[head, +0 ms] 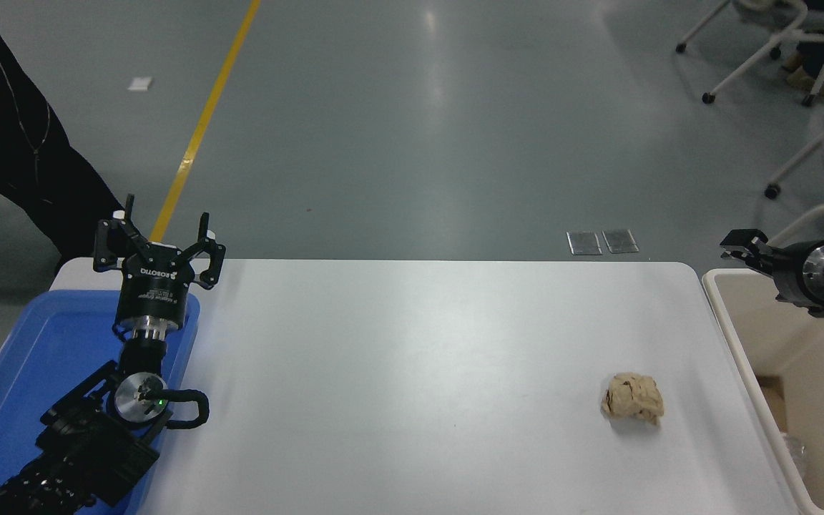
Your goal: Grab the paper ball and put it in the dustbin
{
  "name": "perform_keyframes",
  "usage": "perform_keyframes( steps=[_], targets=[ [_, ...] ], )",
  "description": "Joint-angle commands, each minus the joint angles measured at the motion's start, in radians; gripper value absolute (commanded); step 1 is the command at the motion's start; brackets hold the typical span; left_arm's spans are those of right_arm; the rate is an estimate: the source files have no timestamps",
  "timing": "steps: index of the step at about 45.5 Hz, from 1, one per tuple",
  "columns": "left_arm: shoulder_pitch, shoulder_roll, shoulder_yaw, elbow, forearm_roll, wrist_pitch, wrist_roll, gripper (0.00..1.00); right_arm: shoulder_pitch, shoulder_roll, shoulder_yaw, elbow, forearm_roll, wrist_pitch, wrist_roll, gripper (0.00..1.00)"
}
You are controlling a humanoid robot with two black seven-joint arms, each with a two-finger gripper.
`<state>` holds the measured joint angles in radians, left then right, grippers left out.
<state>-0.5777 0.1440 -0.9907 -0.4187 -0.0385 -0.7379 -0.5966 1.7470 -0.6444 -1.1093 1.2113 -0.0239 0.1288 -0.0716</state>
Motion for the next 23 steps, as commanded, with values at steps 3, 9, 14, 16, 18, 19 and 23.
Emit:
perform_keyframes(
  steps=[3, 9, 14, 16, 18, 19, 23],
  targets=[
    [-0.001, 0.002, 0.001, 0.000, 0.000, 0.000, 0.000, 0.99, 0.593, 0.106, -0.320, 0.488, -0.001, 0.228, -0.001, 1.00],
    [-0.001, 0.002, 0.001, 0.000, -0.001, 0.000, 0.000, 0.99, 0.798, 0.144, -0.327, 0.521, 0.016, 0.516, -0.001, 1.00],
    [0.001, 0.002, 0.000, 0.000, -0.001, 0.002, 0.000, 0.99, 0.946, 0.144, -0.320, 0.519, 0.018, 0.657, -0.001, 1.00],
    [0.001, 0.003, 0.000, 0.000, -0.001, 0.002, 0.000, 0.99, 0.999, 0.143, -0.317, 0.518, 0.016, 0.657, -0.002, 1.00],
    [0.001, 0.003, 0.000, 0.000, -0.001, 0.002, 0.000, 0.99, 1.052, 0.141, -0.317, 0.517, 0.018, 0.657, -0.002, 1.00],
    [0.001, 0.003, 0.001, 0.000, -0.001, 0.002, -0.002, 0.99, 1.077, 0.141, -0.316, 0.516, 0.018, 0.657, -0.002, 1.00],
    [0.001, 0.003, 0.000, 0.000, -0.001, 0.002, -0.002, 0.99, 1.146, 0.141, -0.313, 0.516, 0.018, 0.657, -0.002, 1.00]
  ],
)
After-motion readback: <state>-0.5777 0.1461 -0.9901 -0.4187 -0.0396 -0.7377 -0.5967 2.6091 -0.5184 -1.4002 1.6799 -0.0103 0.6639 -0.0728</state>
